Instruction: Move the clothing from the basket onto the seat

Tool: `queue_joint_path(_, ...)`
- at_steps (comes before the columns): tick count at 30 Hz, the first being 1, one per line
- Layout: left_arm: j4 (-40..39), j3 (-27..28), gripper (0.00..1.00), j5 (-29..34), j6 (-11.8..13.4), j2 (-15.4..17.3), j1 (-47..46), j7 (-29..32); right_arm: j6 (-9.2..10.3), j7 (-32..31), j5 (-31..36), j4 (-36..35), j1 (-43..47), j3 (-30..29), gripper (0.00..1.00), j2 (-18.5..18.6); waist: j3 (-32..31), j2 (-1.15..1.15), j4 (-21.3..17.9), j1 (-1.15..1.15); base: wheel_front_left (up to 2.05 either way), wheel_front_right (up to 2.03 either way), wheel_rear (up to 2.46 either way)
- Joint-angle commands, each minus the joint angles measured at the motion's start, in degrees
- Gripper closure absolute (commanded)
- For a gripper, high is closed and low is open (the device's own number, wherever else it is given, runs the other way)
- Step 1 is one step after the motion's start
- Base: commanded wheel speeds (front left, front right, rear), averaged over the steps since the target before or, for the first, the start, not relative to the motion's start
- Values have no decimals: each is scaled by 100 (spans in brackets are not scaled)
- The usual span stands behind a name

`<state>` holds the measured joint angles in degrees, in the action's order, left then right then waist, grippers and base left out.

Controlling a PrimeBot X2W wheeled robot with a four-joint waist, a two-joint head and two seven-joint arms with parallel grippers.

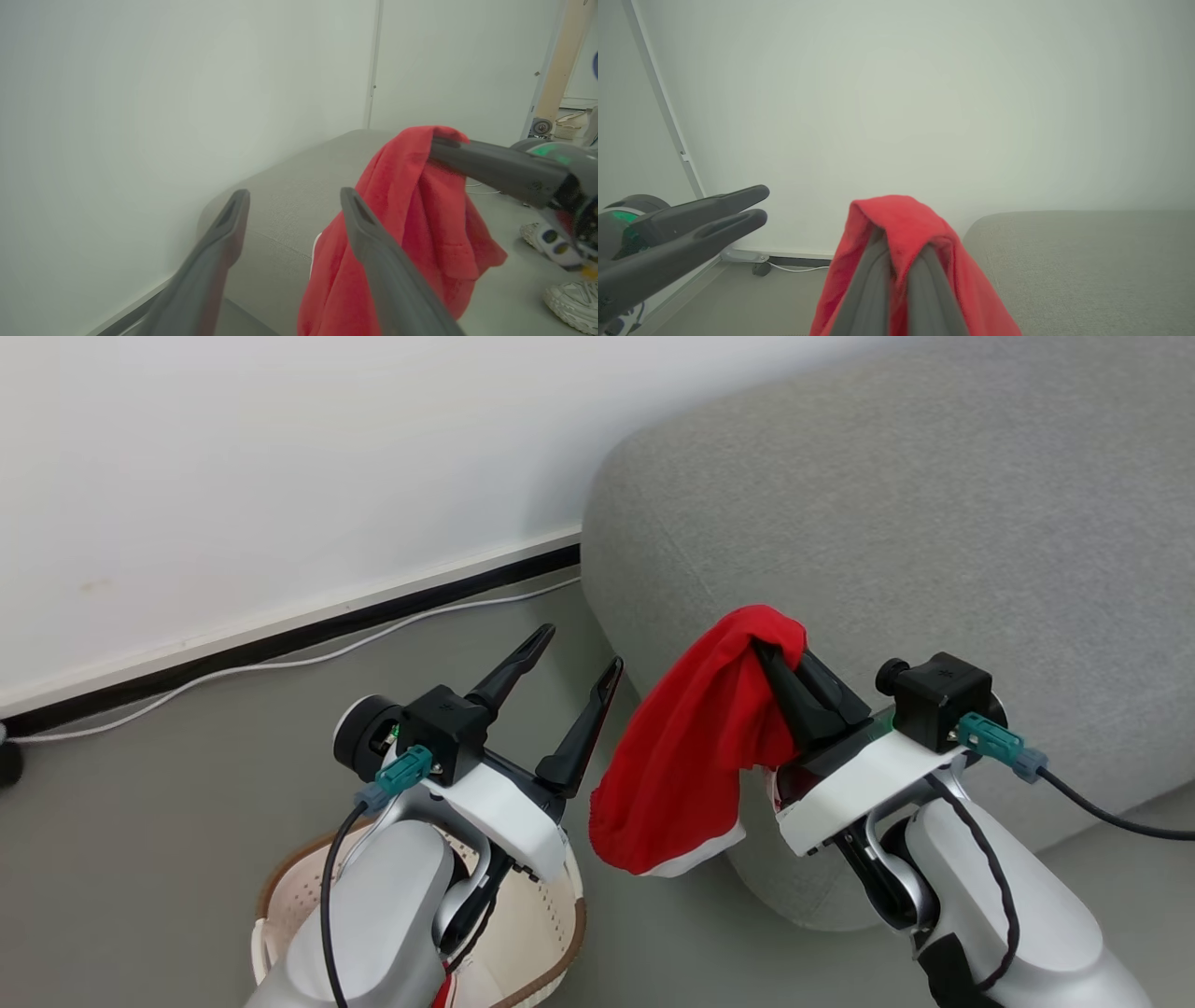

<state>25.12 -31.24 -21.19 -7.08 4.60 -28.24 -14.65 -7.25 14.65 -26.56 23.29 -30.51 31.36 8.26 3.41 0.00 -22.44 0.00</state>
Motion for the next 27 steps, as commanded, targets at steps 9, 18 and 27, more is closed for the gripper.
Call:
queue_joint_path(9, -199, 265, 0, 84, -32, 26, -95, -34, -24, 35, 117, -416, 151, -226, 100, 11, 159, 0, -777, 0, 0, 0, 0)
queue_joint_path(18, -69, -48, 0, -20, -39, -55, -332, -35, -24, 35, 413, -908, 512, -965, 100, 63, 303, 0, -877, 0, 0, 0, 0)
queue_joint_path(27, -62, -219, 0, -63, -40, -31, -496, -35, -24, 35, 803, -1164, 341, -1728, 100, 229, 624, 0, -898, 0, 0, 0, 0)
